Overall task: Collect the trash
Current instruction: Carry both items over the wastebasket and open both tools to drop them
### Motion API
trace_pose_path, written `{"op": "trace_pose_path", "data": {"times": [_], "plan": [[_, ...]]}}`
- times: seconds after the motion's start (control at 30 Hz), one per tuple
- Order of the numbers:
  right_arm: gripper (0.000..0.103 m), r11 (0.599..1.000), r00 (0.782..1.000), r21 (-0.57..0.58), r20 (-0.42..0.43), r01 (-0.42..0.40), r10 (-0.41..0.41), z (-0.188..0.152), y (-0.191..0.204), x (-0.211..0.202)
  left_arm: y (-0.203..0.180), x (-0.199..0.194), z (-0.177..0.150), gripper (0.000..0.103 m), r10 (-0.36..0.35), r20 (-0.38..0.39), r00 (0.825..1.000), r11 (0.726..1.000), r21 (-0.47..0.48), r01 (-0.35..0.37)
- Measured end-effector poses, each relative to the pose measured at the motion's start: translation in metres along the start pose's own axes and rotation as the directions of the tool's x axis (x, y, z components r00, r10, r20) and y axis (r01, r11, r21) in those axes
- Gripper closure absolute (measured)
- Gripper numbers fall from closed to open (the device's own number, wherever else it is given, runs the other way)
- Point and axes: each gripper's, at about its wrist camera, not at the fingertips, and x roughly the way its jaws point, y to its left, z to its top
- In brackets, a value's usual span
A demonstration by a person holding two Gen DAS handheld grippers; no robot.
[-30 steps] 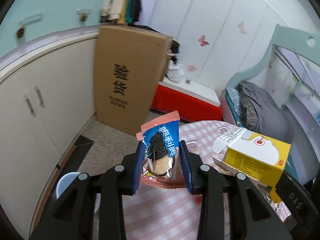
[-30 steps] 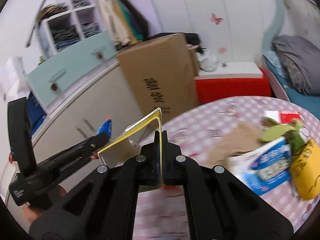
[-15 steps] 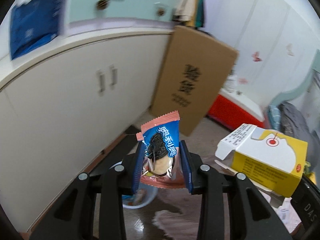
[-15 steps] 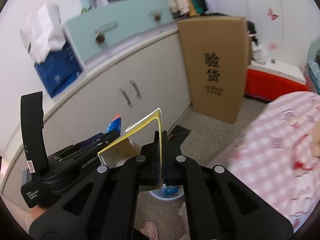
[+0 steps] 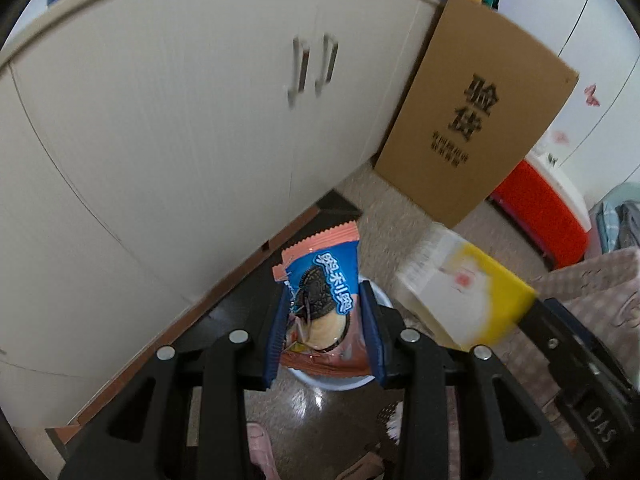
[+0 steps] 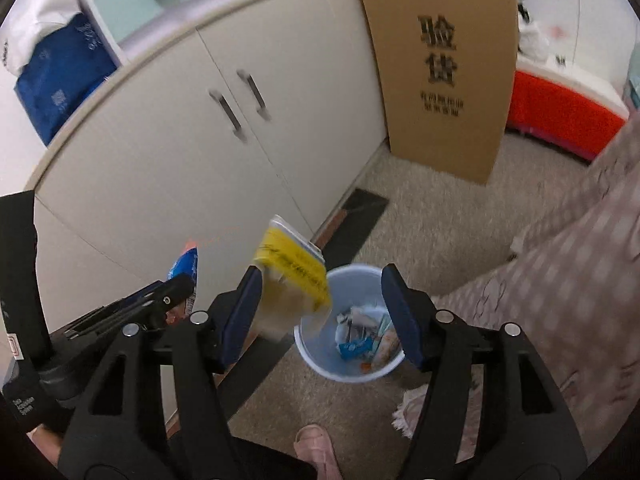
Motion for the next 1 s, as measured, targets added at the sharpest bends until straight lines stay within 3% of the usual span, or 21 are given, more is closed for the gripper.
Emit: {"op": "trace_pose_path", "data": {"times": [0.1,0.53,1.0], "plan": [[0.04,0.999,0.999,-0.014,-0.014,0.034,-0.035,-0.005,-0.003,0.008,-0.001,0.014,-0.004,0.069,0.005,-0.027,1.0,1.0,0.011,-0.005],[0.036,0.999,0.999,-0.017,0.006,0.031,-0.031,-0.008,-0.006,-0.005,-0.024,0.025,-0.011,0.068,-0.008,-0.055,0.998,0.999,0.05,0.011],[0.033,0.996,0.984,0.059,0.163,0.062,-0.071,0.0,-0.024,-0.044,-0.05,0.01,-0.002,0.067,-0.025,-0.022,0.999,0.996,0.086,0.027]]}}
